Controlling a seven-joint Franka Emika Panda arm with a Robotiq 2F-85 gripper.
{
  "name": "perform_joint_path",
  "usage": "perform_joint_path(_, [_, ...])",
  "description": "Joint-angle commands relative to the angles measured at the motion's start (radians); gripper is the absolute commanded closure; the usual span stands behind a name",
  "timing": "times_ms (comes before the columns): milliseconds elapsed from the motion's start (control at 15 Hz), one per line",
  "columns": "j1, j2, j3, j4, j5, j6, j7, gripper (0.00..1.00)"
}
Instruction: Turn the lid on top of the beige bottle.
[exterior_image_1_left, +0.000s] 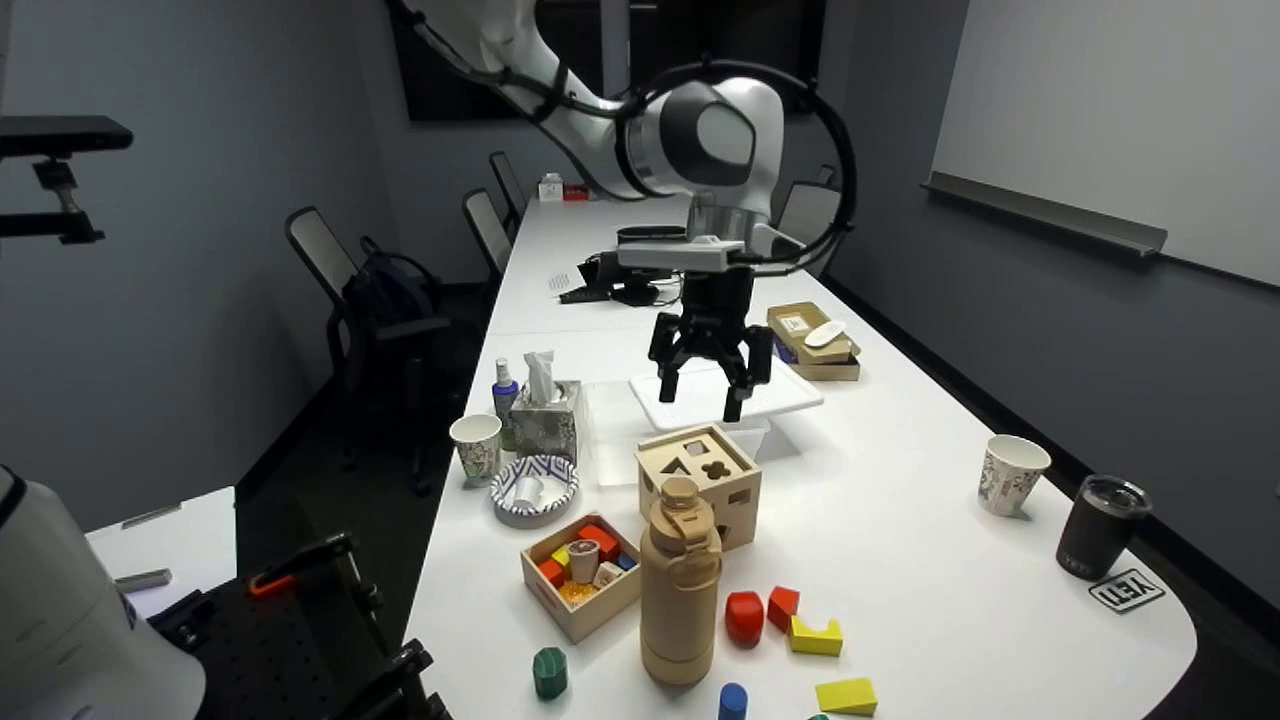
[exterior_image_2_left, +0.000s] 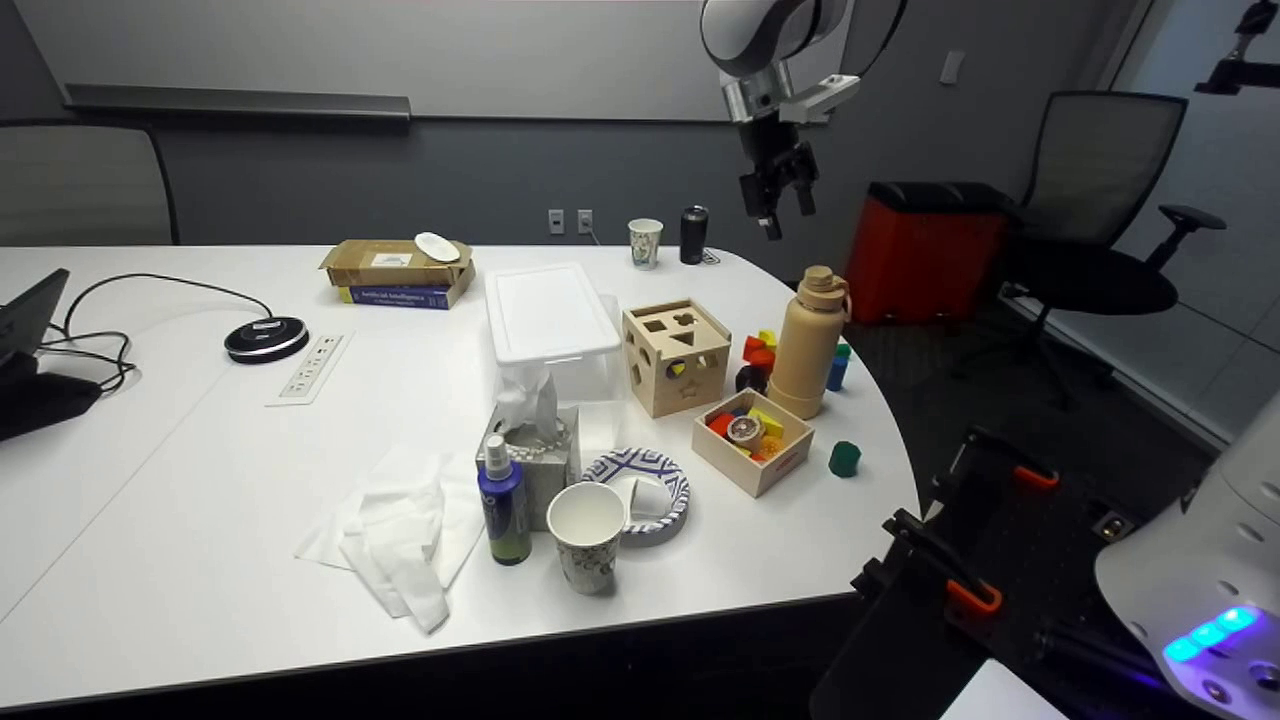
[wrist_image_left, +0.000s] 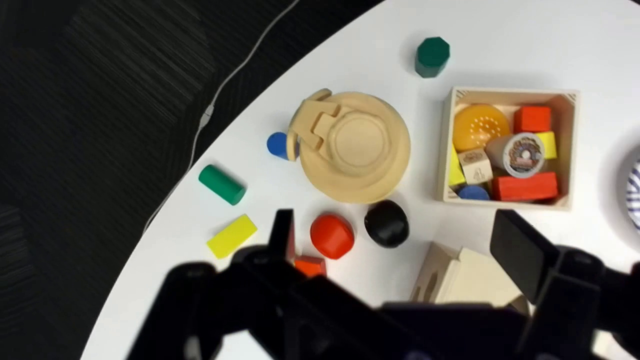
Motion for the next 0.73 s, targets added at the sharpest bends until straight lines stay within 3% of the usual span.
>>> perform_joint_path(0, [-0.014,-0.175,0.007,-0.073,0.117,-0.028,0.079,0.0])
perform_joint_path(333, [-0.002,-0.343,-0.009,-0.15,0.216,0.02,0.263,0.0])
perform_joint_path(667, [0.005,-0.436,-0.005,-0.218,0.207,0.061,0.404,0.0])
